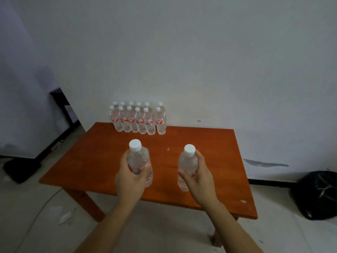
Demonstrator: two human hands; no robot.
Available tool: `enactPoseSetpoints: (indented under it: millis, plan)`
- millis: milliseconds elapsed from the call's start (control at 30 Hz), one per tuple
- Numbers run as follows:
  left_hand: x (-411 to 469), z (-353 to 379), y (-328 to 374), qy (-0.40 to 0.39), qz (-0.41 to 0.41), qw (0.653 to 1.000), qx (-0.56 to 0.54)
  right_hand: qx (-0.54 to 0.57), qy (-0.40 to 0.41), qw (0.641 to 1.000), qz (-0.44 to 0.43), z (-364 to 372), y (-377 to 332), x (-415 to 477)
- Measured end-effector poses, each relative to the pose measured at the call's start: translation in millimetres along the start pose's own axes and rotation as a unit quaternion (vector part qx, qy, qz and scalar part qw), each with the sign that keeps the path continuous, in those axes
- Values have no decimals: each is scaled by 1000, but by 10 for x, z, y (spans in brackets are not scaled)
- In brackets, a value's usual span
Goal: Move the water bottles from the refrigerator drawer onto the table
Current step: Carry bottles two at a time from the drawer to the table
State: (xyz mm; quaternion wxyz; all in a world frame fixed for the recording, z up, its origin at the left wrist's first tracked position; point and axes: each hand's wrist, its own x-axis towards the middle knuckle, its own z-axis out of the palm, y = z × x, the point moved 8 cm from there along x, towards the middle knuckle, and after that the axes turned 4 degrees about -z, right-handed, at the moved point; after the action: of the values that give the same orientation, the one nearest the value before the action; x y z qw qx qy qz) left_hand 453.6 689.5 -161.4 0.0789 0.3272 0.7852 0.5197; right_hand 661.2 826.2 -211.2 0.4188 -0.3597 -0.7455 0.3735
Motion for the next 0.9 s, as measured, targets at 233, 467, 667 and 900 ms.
enactPoseSetpoints:
  millis: [233, 467, 667, 900]
  plan:
    - [1199, 81, -129, 65, -10, 998, -2, 9, -68, 997, -28, 711, 66, 1420]
    - [2376, 150, -736, 69, -49, 996, -5, 8, -131, 991, -15, 1745, 250, 2272]
    - [3548, 473, -1436, -16, -72, 997, -15, -46, -123, 990, 57, 2606, 657, 2821]
    - [4668, 895, -2136, -130, -74, 989, -5, -147, -127, 973, 123, 3371, 972, 3433]
